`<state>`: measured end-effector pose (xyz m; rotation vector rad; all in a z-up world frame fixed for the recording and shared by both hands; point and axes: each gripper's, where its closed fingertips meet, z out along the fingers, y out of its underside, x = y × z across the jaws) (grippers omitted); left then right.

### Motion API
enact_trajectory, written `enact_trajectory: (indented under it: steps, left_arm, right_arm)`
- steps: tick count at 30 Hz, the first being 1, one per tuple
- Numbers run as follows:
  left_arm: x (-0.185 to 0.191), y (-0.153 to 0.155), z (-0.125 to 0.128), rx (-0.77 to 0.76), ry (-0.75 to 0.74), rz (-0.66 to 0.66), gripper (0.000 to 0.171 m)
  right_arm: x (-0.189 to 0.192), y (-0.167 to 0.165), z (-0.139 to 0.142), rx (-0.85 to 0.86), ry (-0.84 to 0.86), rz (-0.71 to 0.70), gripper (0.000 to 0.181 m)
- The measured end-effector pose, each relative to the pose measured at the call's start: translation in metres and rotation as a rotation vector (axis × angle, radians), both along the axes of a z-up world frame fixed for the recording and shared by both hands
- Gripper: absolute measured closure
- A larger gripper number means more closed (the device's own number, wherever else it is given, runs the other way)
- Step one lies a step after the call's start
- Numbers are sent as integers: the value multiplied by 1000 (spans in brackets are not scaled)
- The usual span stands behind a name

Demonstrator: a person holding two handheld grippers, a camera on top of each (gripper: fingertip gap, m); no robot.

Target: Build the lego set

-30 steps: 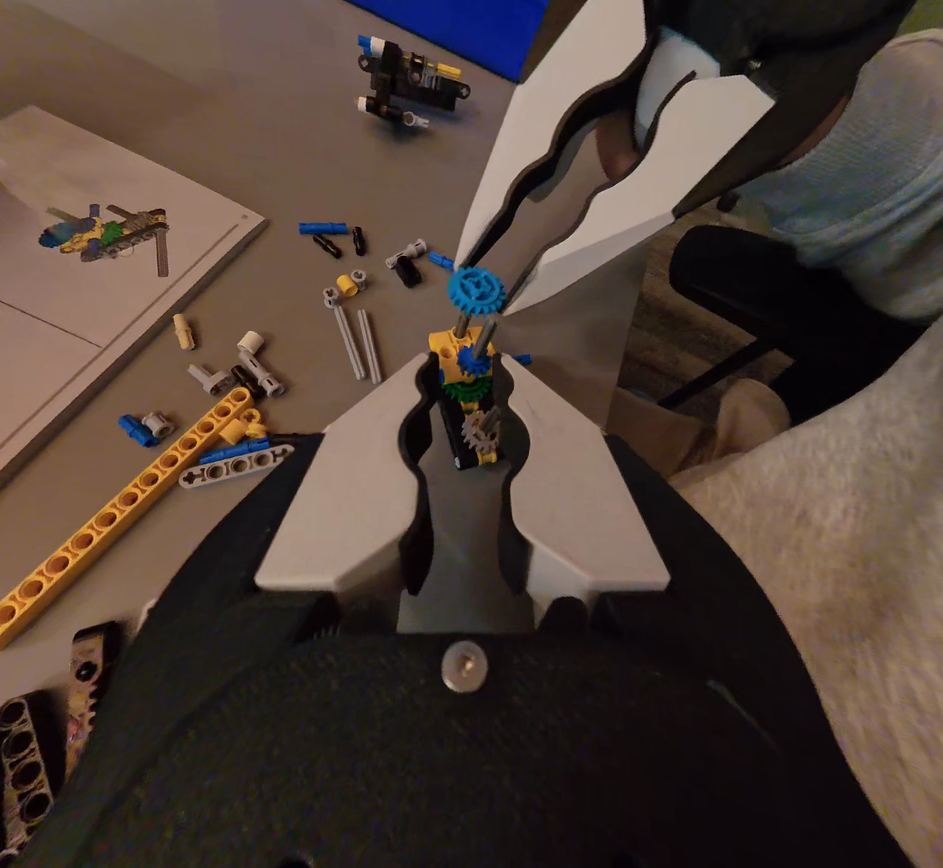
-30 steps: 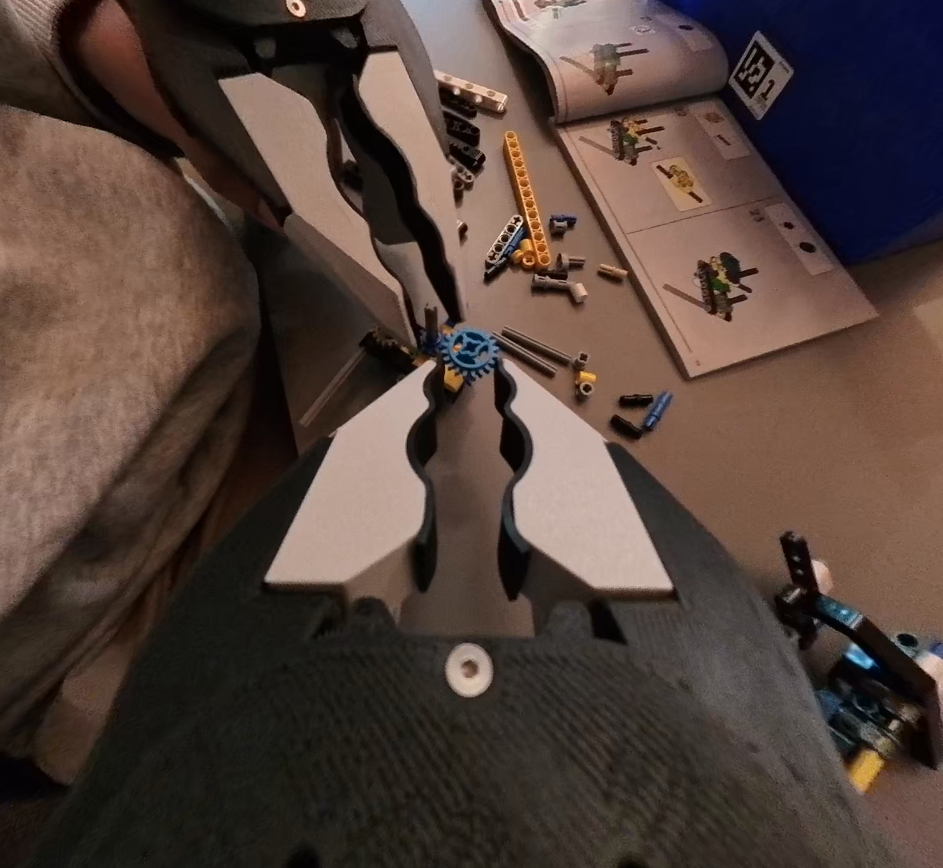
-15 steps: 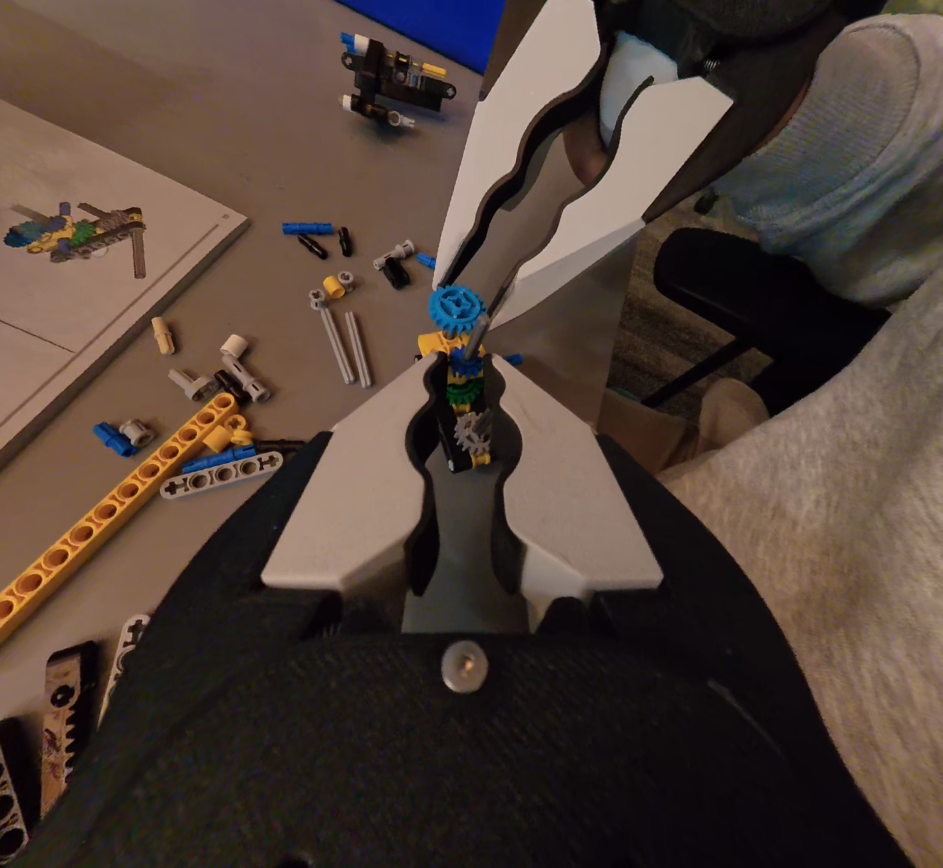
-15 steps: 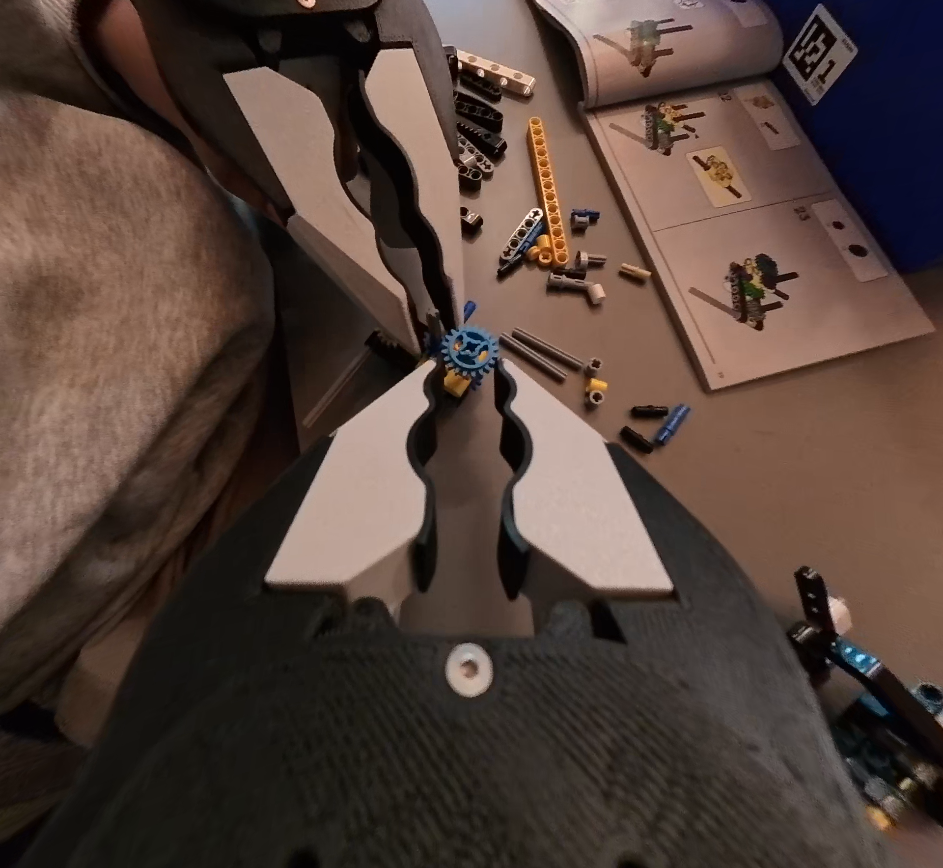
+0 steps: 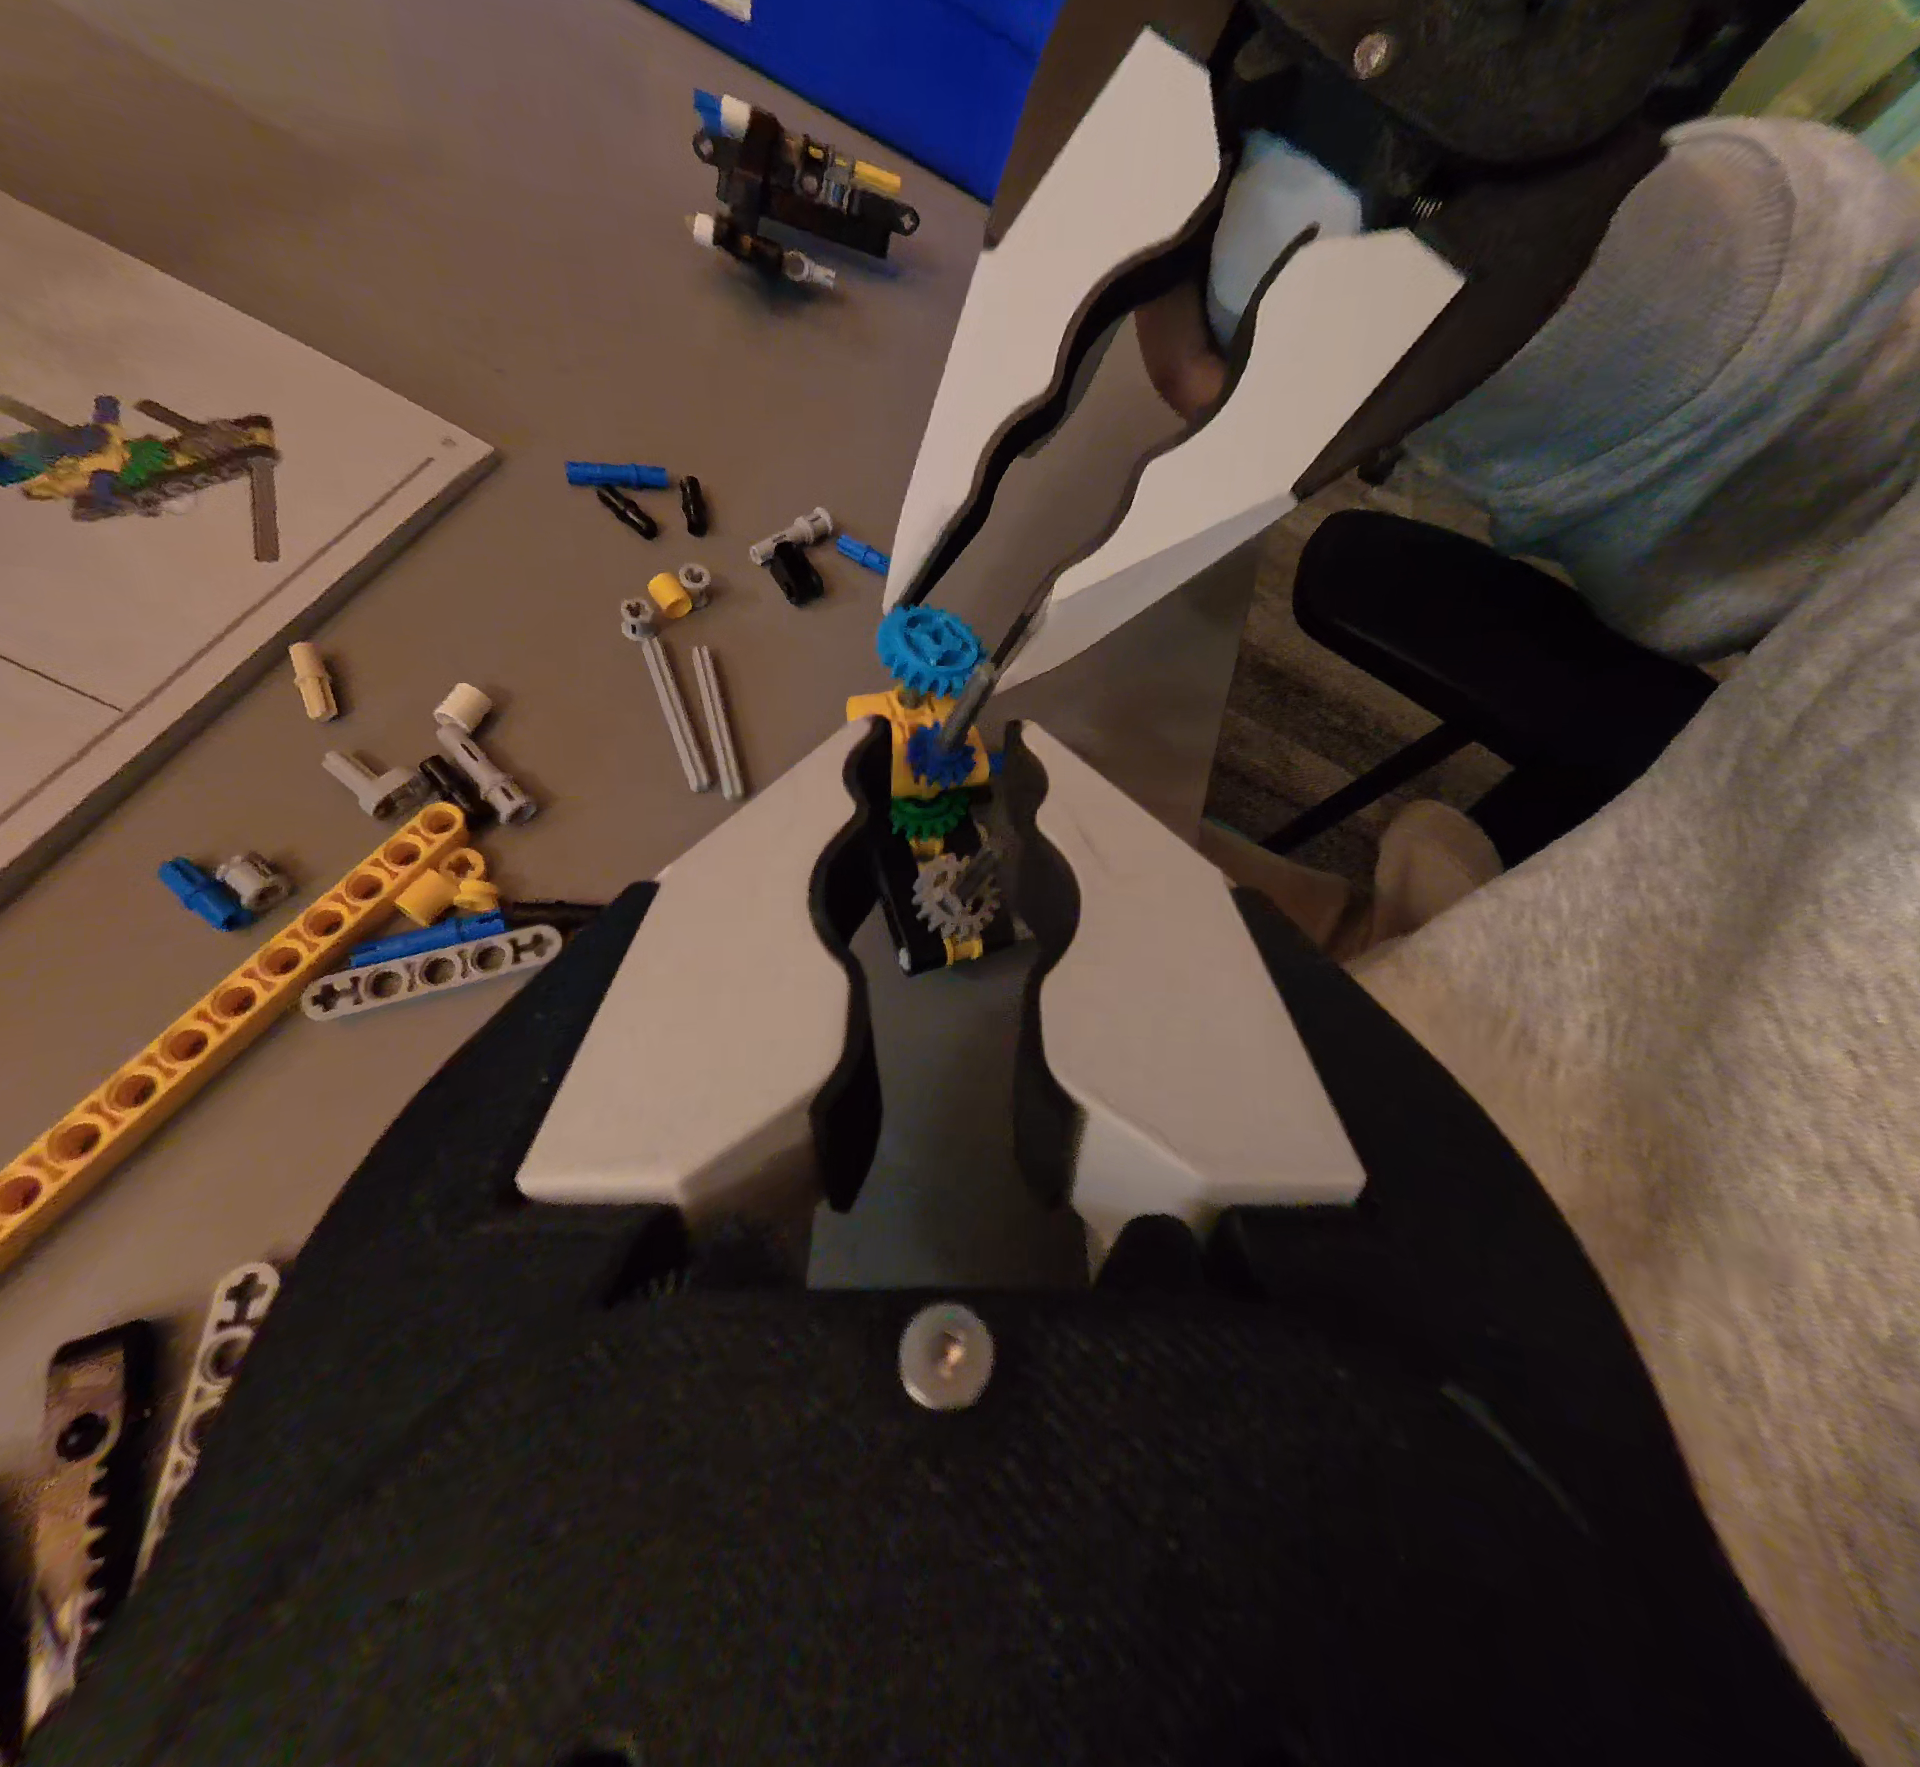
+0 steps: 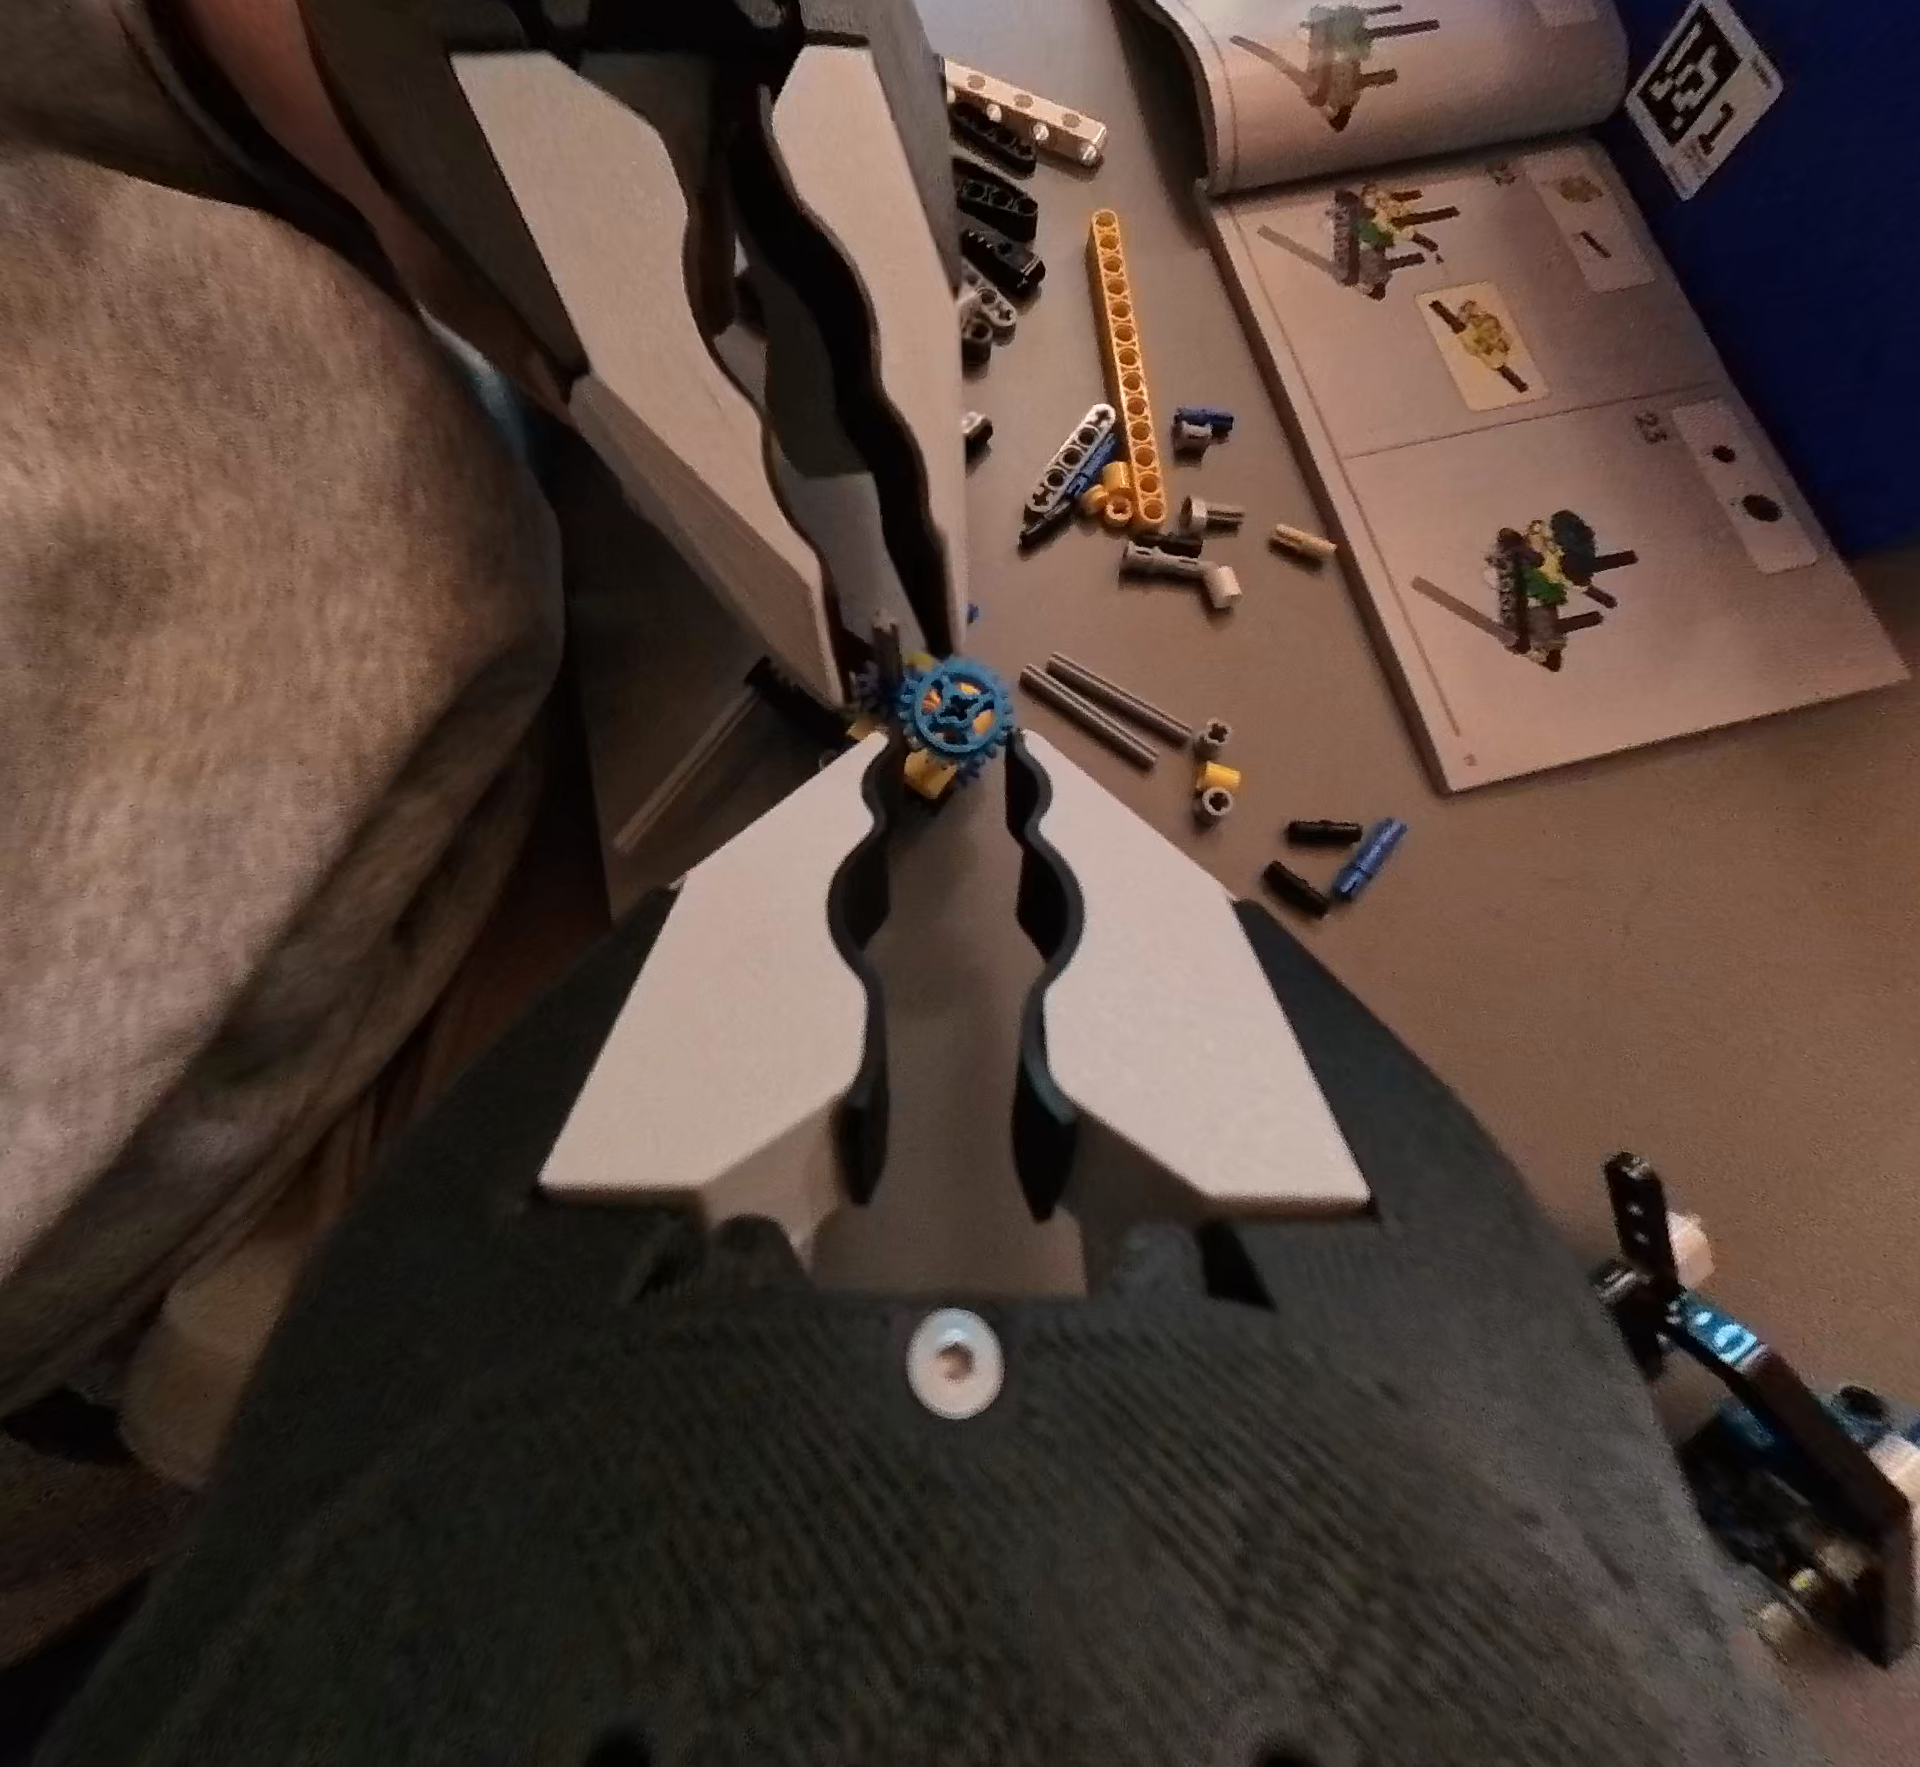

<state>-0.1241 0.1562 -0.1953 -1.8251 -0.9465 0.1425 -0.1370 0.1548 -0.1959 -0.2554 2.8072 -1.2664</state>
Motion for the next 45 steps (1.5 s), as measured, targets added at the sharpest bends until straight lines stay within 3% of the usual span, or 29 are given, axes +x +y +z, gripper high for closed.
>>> enact_trajectory:
  steps: [5,15,45]
  left_arm:
    - [-4,-2,22,68,80,2,145]
    - [-11,2,9,-119,192,3,158]
    - [-9,3,4,-117,160,4,161]
  right_arm:
    - [1,0,0,17,9,12,163]
    - [1,-1,0,44,19,22,163]
    - [2,-1,-3,51,10,23,163]
